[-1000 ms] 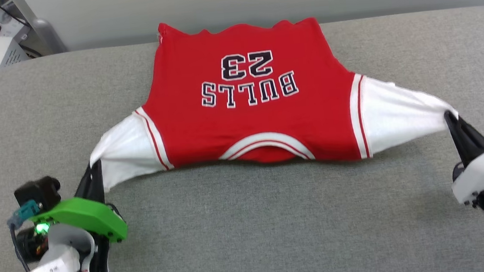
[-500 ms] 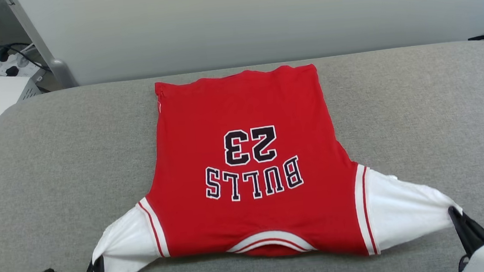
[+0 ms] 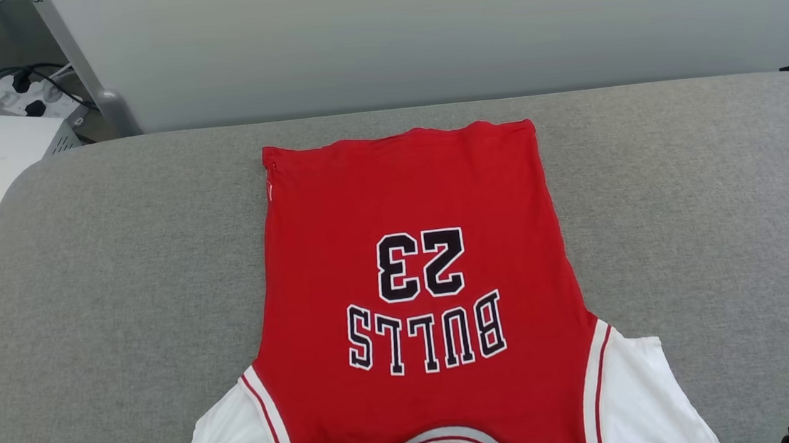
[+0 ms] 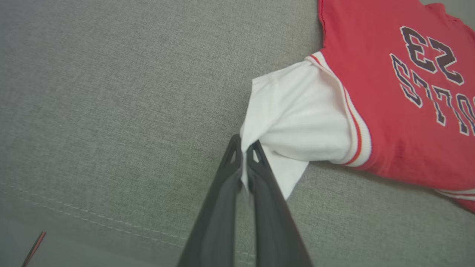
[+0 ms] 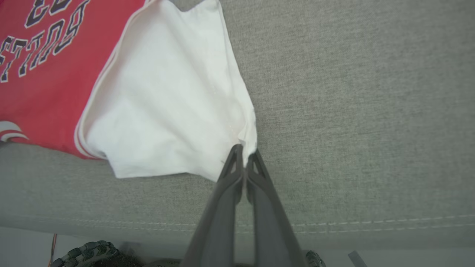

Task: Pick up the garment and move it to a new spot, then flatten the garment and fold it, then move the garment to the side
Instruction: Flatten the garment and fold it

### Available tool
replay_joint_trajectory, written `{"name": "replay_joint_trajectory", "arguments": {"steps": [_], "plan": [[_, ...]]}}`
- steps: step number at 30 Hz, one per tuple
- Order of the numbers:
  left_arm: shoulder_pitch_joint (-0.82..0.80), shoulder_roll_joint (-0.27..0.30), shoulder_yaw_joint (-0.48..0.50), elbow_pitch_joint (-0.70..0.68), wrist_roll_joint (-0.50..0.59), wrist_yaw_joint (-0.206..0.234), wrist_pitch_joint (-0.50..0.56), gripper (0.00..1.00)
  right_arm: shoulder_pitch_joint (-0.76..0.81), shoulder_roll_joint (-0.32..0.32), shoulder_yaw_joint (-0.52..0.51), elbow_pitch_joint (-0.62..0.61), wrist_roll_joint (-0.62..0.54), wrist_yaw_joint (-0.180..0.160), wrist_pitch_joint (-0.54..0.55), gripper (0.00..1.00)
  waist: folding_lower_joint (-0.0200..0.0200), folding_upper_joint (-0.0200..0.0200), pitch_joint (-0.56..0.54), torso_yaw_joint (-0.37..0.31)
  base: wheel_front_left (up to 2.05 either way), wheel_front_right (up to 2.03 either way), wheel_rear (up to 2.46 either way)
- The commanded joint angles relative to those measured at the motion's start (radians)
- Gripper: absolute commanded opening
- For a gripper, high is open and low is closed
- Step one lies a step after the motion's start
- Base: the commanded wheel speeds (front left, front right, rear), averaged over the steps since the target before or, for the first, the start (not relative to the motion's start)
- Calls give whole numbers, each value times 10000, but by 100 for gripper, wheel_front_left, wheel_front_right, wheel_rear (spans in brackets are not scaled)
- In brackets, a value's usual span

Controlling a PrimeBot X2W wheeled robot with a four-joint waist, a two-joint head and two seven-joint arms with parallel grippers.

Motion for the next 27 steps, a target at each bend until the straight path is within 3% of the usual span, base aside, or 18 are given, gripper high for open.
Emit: {"name": "replay_joint_trajectory", "arguments": {"steps": [1, 2, 3, 4, 15, 27], "plan": [[-238, -52, -65, 65, 155, -66, -144, 0, -110, -57, 24, 147, 165, -7, -146, 7, 1, -1, 12, 78, 0, 0, 0], [-368, -83, -153, 112, 285, -117, -267, 0, -198, -155, 63, 292, 182, -7, -242, 34, 1, -1, 3, 146, 0, 0, 0], [-476, -111, -203, 149, 393, -142, -395, 0, -280, -196, 98, 390, 234, -7, -312, 73, 1, -1, -1, 193, 0, 0, 0], [-606, -157, -264, 199, 501, -165, -519, 0, -407, -219, 115, 469, 343, -7, -427, 100, 1, -1, 5, 260, 0, 0, 0], [-1737, -405, -678, 258, 1204, -374, -1130, 0, -2805, -713, -466, 885, 376, -7, -1493, 100, 1, -1, 571, 737, 0, 0, 0], [-3240, -814, -1144, -614, 1959, -607, -1461, 0, -8127, -2142, 402, 3584, 1204, -7, -33, 100, 1, -1, 2302, 1583, 0, 0, 0]]}}
